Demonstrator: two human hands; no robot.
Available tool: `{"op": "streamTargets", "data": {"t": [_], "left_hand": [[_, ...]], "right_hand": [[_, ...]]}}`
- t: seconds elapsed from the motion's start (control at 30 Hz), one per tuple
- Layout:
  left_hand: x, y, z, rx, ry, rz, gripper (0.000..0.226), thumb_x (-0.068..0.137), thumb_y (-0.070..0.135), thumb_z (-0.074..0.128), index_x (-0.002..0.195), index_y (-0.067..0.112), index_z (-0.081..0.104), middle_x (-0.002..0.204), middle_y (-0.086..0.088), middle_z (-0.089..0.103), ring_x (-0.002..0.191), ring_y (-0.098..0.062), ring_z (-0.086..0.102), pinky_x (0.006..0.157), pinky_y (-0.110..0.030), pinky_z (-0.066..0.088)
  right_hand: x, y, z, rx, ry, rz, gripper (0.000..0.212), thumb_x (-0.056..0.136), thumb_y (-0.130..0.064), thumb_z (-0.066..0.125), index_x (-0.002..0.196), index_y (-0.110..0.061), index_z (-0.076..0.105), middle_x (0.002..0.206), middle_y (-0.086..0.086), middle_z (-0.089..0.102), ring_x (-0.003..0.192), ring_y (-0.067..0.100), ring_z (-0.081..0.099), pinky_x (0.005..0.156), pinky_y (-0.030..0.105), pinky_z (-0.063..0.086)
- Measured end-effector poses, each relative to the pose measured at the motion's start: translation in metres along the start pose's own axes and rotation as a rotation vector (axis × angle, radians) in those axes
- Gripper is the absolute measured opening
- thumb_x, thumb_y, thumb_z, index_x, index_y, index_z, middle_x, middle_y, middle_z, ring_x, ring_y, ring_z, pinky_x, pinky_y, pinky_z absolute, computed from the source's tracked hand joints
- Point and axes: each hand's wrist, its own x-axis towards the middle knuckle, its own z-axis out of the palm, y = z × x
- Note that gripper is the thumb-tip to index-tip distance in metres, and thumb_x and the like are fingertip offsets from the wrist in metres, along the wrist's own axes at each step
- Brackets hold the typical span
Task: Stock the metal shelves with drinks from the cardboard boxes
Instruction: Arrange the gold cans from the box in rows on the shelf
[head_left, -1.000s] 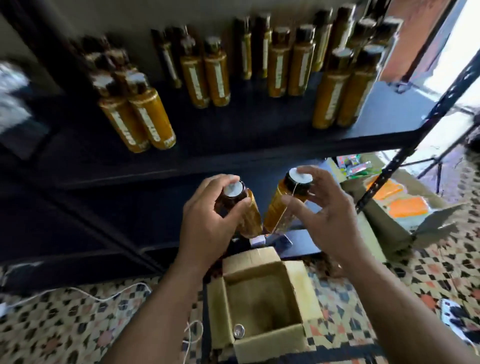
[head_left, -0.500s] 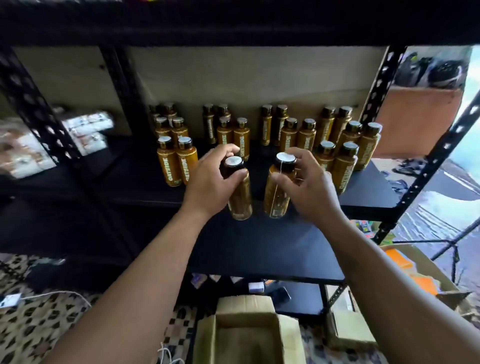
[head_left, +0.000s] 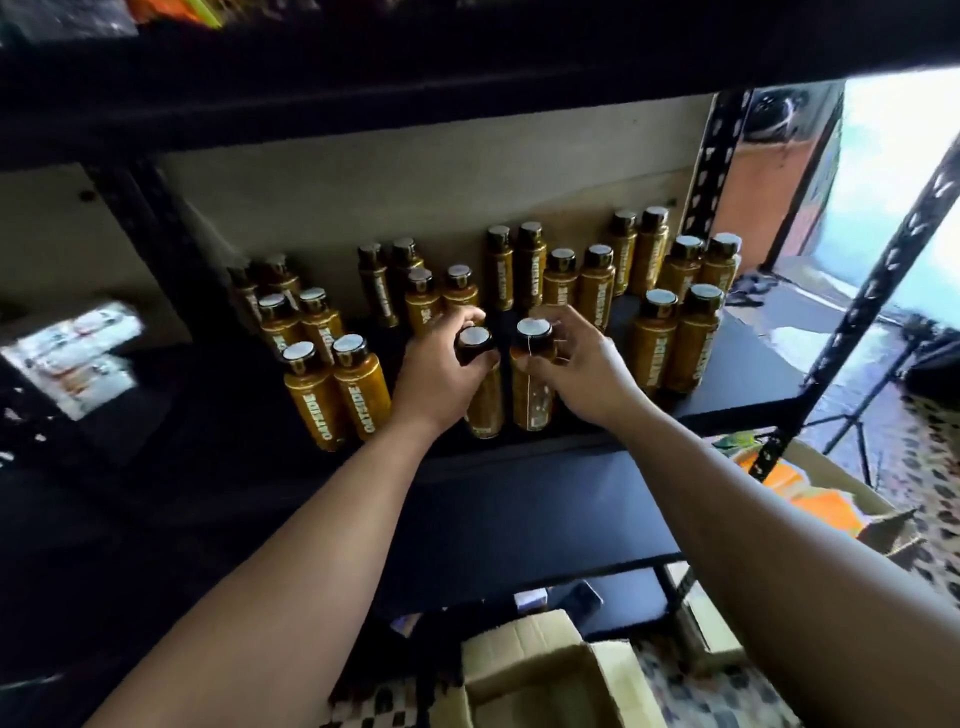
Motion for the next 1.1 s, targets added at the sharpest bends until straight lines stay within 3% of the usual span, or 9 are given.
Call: {"op": "streamTargets", "data": {"t": [0.07, 0.2, 0.3, 0.43, 0.6, 0.73, 0.83, 0.97, 1.1], "left_hand": [[0.007, -0.006, 0.005, -0.027, -0.029, 0.006, 0.041, 0.090, 0.028, 0.074, 0.129, 0.022, 0.060, 0.127, 0.001, 0.065, 0.119, -0.013, 0.058, 0.099, -0.039, 0.052], [0.016, -0.009, 0.014, -0.045, -0.021, 0.013, 0.040, 0.092, 0.026, 0.073, 0.129, 0.020, 0.061, 0.129, 0.002, 0.063, 0.118, -0.007, 0.053, 0.095, -0.026, 0.046], [0.021, -0.009, 0.020, -0.064, -0.011, -0.014, 0.036, 0.092, 0.028, 0.073, 0.126, 0.023, 0.061, 0.127, 0.004, 0.064, 0.115, -0.005, 0.054, 0.092, -0.021, 0.044], [0.022, -0.009, 0.021, -0.039, -0.013, -0.044, 0.033, 0.093, 0.025, 0.072, 0.125, 0.022, 0.066, 0.133, 0.009, 0.060, 0.118, 0.004, 0.047, 0.089, -0.001, 0.031], [0.016, -0.014, 0.020, -0.077, 0.006, -0.076, 0.034, 0.093, 0.023, 0.073, 0.127, 0.025, 0.069, 0.133, 0.010, 0.054, 0.118, 0.001, 0.048, 0.088, 0.004, 0.032], [0.015, -0.012, 0.020, -0.111, -0.012, -0.084, 0.033, 0.094, 0.025, 0.071, 0.127, 0.028, 0.067, 0.132, 0.010, 0.060, 0.118, 0.000, 0.051, 0.094, -0.010, 0.042], [0.018, -0.013, 0.016, -0.108, -0.034, -0.096, 0.034, 0.095, 0.026, 0.070, 0.128, 0.030, 0.066, 0.130, 0.014, 0.060, 0.117, 0.004, 0.050, 0.095, -0.014, 0.042], [0.021, -0.017, 0.014, -0.059, -0.043, -0.094, 0.034, 0.093, 0.029, 0.072, 0.126, 0.031, 0.067, 0.132, 0.011, 0.060, 0.118, -0.006, 0.052, 0.095, -0.026, 0.045], [0.025, -0.021, 0.018, -0.083, -0.027, -0.115, 0.033, 0.090, 0.034, 0.075, 0.123, 0.032, 0.069, 0.129, 0.007, 0.059, 0.116, -0.008, 0.053, 0.095, -0.030, 0.049]], "right_hand": [[0.004, 0.005, 0.004, 0.002, -0.005, 0.025, 0.045, 0.087, -0.028, 0.080, 0.123, -0.042, 0.058, 0.116, -0.013, 0.070, 0.101, 0.011, 0.070, 0.088, 0.046, 0.061], [0.017, 0.015, 0.004, 0.042, -0.022, 0.021, 0.044, 0.089, -0.028, 0.080, 0.124, -0.040, 0.057, 0.116, -0.010, 0.071, 0.100, 0.018, 0.071, 0.085, 0.048, 0.062], [0.029, 0.020, 0.000, 0.042, -0.064, 0.022, 0.047, 0.087, -0.029, 0.082, 0.125, -0.040, 0.057, 0.121, -0.014, 0.069, 0.104, 0.009, 0.069, 0.090, 0.044, 0.061], [0.041, 0.025, -0.010, 0.053, -0.131, 0.016, 0.048, 0.084, -0.033, 0.084, 0.124, -0.039, 0.059, 0.127, -0.014, 0.066, 0.111, 0.008, 0.066, 0.090, 0.042, 0.061], [0.056, 0.031, -0.014, 0.008, -0.147, -0.037, 0.029, 0.092, -0.035, 0.076, 0.117, -0.040, 0.064, 0.124, -0.012, 0.070, 0.118, 0.008, 0.064, 0.100, 0.044, 0.055], [0.060, 0.031, -0.014, 0.007, -0.176, -0.079, 0.040, 0.088, -0.038, 0.079, 0.122, -0.047, 0.060, 0.122, -0.014, 0.067, 0.113, 0.009, 0.065, 0.094, 0.038, 0.057], [0.062, 0.030, -0.010, -0.075, -0.174, -0.146, 0.037, 0.089, -0.041, 0.077, 0.125, -0.040, 0.066, 0.120, -0.012, 0.064, 0.107, 0.010, 0.064, 0.090, 0.036, 0.056], [0.062, 0.030, -0.008, -0.040, -0.164, -0.142, 0.035, 0.093, -0.036, 0.073, 0.128, -0.035, 0.069, 0.123, -0.012, 0.068, 0.111, 0.005, 0.064, 0.096, 0.039, 0.057], [0.058, 0.027, -0.008, -0.003, -0.162, -0.129, 0.035, 0.100, -0.023, 0.065, 0.134, -0.030, 0.067, 0.134, -0.010, 0.066, 0.123, 0.003, 0.059, 0.104, 0.032, 0.053]]}}
